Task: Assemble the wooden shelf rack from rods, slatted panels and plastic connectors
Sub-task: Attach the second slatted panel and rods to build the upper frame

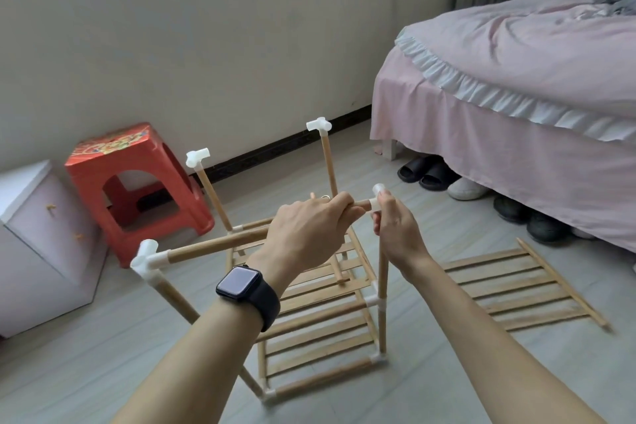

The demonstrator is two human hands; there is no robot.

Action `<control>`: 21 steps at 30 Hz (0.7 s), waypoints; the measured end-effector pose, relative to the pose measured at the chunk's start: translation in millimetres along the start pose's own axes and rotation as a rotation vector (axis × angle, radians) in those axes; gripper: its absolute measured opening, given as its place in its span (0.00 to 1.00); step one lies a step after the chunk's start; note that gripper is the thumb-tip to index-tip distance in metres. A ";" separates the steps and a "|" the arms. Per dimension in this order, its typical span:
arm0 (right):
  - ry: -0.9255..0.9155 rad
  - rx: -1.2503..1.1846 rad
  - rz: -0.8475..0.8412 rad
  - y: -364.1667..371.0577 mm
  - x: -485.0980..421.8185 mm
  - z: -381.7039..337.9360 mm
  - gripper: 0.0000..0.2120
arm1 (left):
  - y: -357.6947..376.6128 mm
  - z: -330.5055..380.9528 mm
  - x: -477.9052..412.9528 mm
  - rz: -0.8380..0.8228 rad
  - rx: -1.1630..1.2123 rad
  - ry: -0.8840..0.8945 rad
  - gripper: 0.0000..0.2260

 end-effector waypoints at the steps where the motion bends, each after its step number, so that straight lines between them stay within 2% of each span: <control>1: 0.007 -0.009 -0.001 0.0 -0.6 0.1 0.26 | 0.0 -0.8 0.0 0.003 0.000 0.003 0.20; 10: 0.004 0.010 0.021 -1.6 0.2 2.2 0.22 | 5.7 -4.9 -1.0 -0.039 -0.037 -0.005 0.23; 15: -0.058 0.055 -0.025 4.4 5.3 -3.8 0.29 | 14.5 4.6 -3.8 -0.024 -0.088 0.039 0.13; 21: -0.080 0.099 -0.044 10.2 1.3 -5.2 0.28 | 15.9 2.9 -12.5 -0.082 -0.128 -0.064 0.04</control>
Point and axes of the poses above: each hand's wrist, its own x-axis away from the middle knuckle, its own y-axis out of the palm, z = x × y, the point moved 5 cm from there along -x, towards the middle knuckle, and after that the axes turned 9 degrees about y, right-handed, at the moved point
